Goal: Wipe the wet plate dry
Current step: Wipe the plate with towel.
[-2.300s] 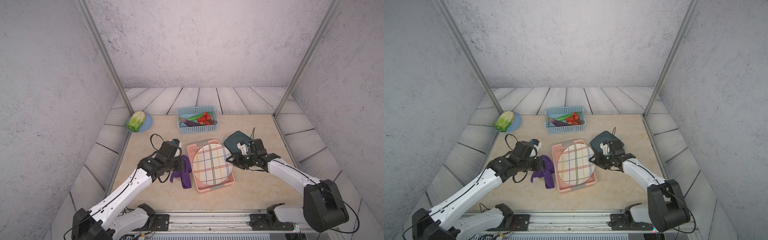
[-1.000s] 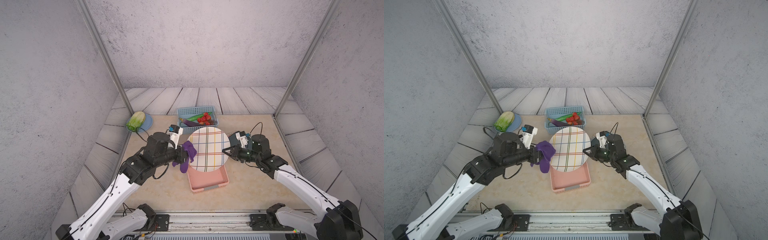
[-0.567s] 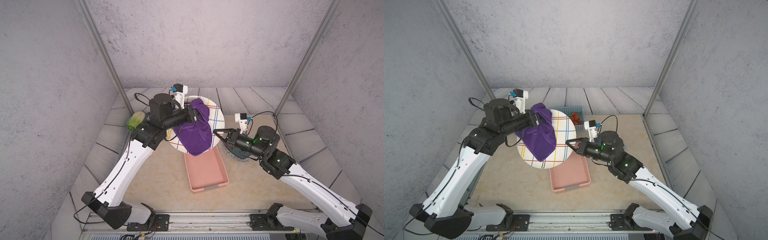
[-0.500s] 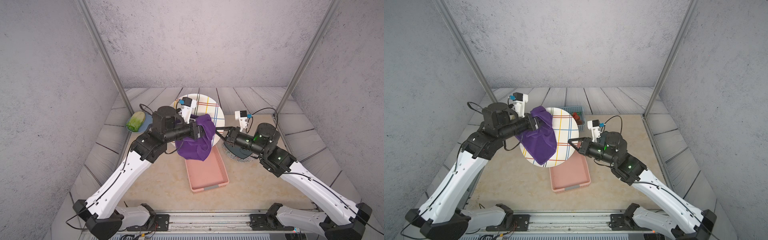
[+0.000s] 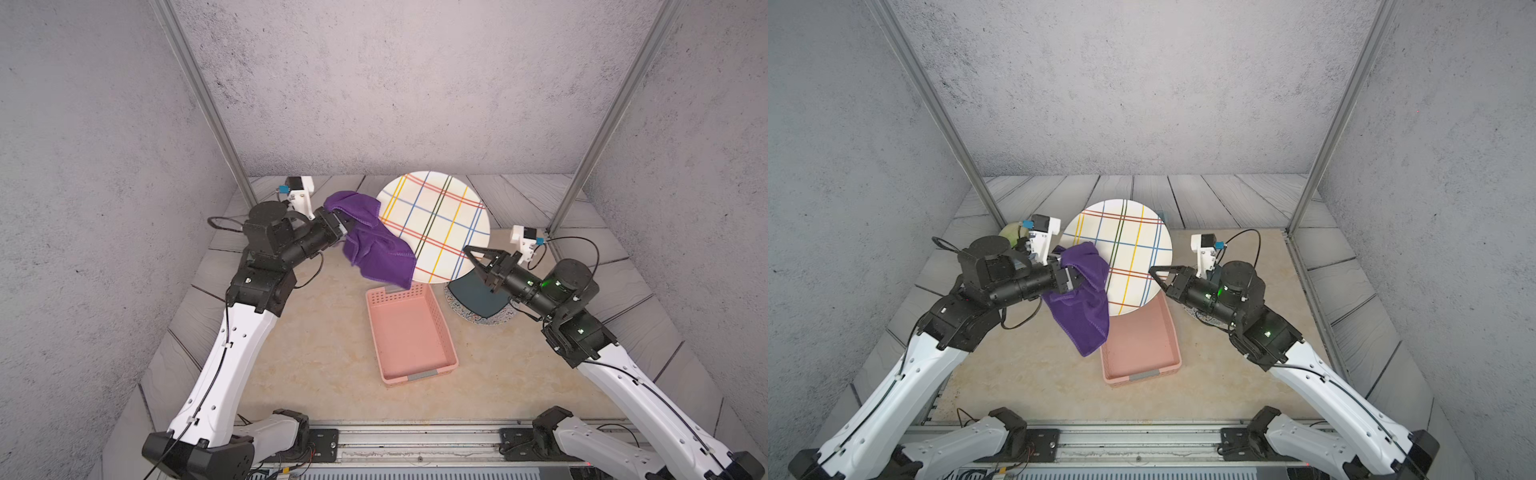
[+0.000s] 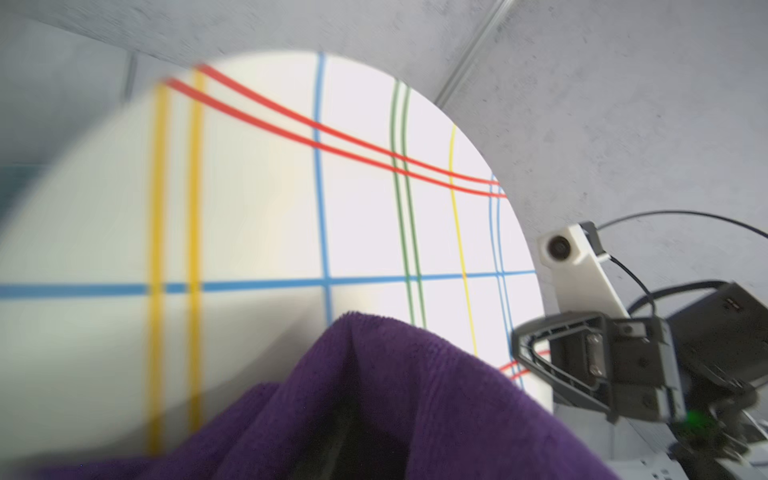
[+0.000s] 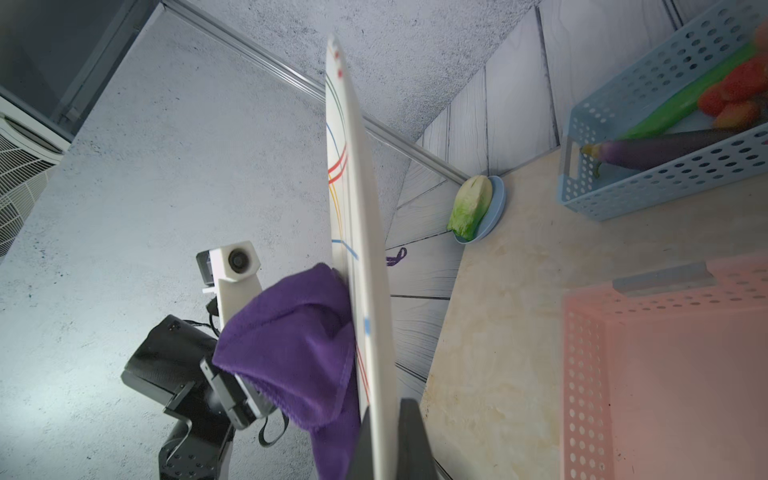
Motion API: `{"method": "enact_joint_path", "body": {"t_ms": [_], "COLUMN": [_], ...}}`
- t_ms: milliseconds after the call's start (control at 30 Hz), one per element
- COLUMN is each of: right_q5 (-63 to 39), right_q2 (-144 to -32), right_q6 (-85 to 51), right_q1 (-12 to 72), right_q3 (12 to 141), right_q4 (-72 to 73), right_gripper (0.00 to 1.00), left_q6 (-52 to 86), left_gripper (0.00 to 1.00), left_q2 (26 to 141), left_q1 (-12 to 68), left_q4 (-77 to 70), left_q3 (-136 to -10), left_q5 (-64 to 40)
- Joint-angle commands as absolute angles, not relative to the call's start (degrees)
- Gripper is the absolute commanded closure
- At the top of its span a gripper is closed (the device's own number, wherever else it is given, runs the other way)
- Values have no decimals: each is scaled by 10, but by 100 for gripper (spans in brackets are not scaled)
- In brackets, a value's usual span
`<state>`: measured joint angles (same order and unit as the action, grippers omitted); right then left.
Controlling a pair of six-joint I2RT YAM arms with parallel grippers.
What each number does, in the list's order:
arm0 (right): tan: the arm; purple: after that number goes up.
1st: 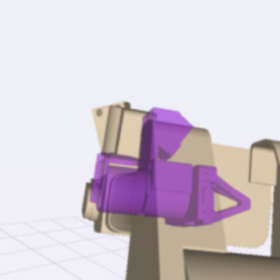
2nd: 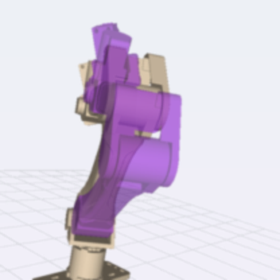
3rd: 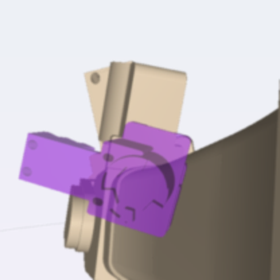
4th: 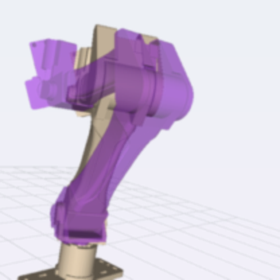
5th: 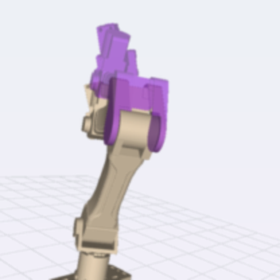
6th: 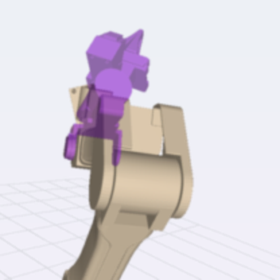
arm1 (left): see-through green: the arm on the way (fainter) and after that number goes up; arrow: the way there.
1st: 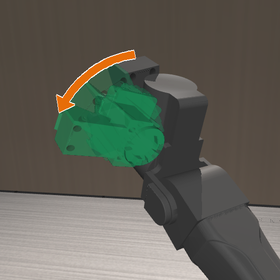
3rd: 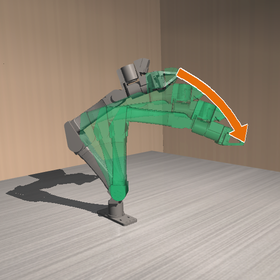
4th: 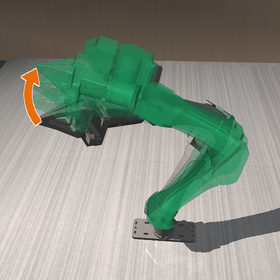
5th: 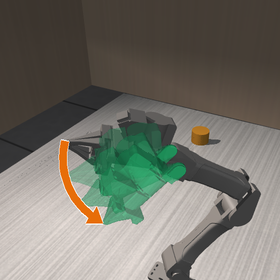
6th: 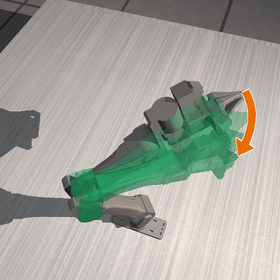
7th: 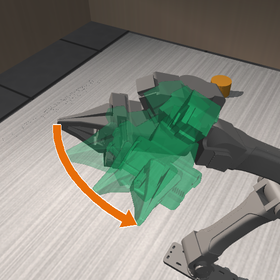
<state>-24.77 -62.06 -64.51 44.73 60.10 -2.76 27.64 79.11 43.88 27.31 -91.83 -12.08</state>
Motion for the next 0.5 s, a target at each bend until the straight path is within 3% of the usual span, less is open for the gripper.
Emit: {"method": "enact_joint_path", "body": {"t_ms": [0,267,467], "right_q5": [-254,-315,-182], "right_q2": [-599,-586,-533], "right_q6": [-588,-612,-633], "right_q1": [458,458,434], "right_q3": [672,649,639], "right_q4": [82,87,89], "right_gripper": [100,100,100], "left_q6": [289,307,294], "left_gripper": [100,100,100], "left_q2": [813,769,686], "left_q1": [438,291,278], "left_q4": [295,334,316], "left_q3": [-931,-961,-852], "left_q5": [-125,-116,-191]}}
